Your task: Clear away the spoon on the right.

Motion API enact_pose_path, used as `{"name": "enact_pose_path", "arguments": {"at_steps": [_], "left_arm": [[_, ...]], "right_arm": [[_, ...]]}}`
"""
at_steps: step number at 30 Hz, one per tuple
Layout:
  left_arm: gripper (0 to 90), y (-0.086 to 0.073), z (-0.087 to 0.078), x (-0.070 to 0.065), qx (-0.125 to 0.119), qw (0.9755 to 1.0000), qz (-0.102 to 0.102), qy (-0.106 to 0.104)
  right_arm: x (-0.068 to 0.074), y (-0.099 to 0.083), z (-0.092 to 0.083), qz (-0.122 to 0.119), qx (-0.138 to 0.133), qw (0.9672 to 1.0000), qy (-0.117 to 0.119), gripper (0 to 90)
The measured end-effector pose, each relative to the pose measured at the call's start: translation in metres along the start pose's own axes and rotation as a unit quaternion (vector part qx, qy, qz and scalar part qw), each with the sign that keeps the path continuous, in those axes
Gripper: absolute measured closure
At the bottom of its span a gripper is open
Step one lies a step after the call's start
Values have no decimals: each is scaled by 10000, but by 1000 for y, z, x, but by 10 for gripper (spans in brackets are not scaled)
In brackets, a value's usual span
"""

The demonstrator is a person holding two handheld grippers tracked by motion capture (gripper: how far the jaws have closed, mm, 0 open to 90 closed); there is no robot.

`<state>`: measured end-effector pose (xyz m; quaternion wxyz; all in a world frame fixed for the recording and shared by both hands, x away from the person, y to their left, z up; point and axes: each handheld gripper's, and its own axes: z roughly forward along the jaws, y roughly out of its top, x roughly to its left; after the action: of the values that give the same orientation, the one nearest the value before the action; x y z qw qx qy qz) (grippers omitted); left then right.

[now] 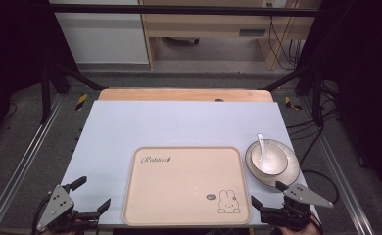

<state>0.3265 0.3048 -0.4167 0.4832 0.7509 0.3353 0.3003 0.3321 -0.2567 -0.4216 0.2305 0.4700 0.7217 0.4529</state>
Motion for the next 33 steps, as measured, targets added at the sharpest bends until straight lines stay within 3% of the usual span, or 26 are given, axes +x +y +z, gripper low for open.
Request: {"name": "enact_pose_path", "arguments": {"at_steps": [7, 33], "left_arm": [[15, 0, 0, -2, 14, 10000, 49, -36], [15, 0, -1, -2, 20, 10000, 71, -47]], "right_arm": [[3, 0, -1, -24, 41, 9999, -105, 36], [2, -1, 0, -134, 85, 9998, -87, 31]]}}
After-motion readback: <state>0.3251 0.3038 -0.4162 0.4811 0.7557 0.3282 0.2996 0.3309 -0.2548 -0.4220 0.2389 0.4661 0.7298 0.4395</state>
